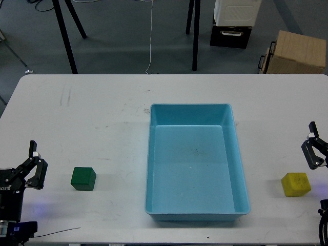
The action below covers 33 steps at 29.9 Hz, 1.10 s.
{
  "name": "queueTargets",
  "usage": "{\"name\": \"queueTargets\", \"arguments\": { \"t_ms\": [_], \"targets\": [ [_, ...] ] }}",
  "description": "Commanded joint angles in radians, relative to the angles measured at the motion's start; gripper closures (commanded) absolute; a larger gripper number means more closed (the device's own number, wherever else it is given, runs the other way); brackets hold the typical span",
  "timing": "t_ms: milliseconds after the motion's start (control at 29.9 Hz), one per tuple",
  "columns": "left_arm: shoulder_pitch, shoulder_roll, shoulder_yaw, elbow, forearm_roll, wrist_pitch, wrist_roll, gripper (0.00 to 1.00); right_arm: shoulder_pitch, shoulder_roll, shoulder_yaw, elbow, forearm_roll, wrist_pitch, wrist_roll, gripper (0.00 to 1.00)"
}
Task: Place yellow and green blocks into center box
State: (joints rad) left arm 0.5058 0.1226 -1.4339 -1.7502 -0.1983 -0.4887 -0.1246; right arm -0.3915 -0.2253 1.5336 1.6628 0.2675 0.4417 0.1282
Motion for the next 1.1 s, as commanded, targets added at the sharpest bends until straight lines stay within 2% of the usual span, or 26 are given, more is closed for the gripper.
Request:
{"name": "queueTargets", "arguments": {
  "t_ms": [0, 167, 267, 401, 568, 668, 768, 902, 1069],
  "targets": [
    [0.000, 0.000, 0.003, -0.003, 0.000, 0.000, 0.000, 0.00, -0.003, 0.000, 0.017, 0.006, -0.001, 0.008, 0.001, 0.00],
    [0.004, 0.003, 0.003, -0.009, 0.002, 0.000, 0.003, 0.00, 0.006, 0.000, 0.052, 0.006, -0.016, -0.009, 0.001, 0.00],
    [0.000, 0.006, -0.008, -0.008, 0.002, 0.000, -0.001, 0.00, 0.022, -0.041, 0.080, 0.012, -0.095, -0.101, 0.002, 0.00],
    [-0.003, -0.008, -0.010, -0.008, 0.002, 0.000, -0.003, 0.00, 0.095, -0.243, 0.057, 0.009, -0.224, -0.218, -0.001, 0.00],
    [-0.013, -0.041, 0.000, -0.003, 0.000, 0.000, 0.000, 0.00, 0.228, -0.570, -0.090, 0.005, -0.352, -0.239, -0.027, 0.00],
    [-0.015, -0.044, 0.001, -0.002, 0.002, 0.000, -0.001, 0.00, 0.406, -0.751, -0.254, -0.005, -0.408, -0.250, -0.053, 0.00],
    [-0.021, -0.050, 0.003, 0.000, 0.002, 0.000, 0.000, 0.00, 0.644, -0.887, -0.470, -0.018, -0.470, -0.241, -0.110, 0.00],
    [-0.023, -0.064, 0.004, 0.003, 0.002, 0.000, 0.005, 0.00, 1.041, -0.896, -0.870, -0.040, -0.681, -0.207, -0.202, 0.00],
    [-0.038, -0.063, 0.033, 0.008, 0.004, 0.000, 0.007, 0.00, 1.483, -0.852, -1.396, -0.060, -0.881, -0.140, -0.266, 0.00]
  ]
}}
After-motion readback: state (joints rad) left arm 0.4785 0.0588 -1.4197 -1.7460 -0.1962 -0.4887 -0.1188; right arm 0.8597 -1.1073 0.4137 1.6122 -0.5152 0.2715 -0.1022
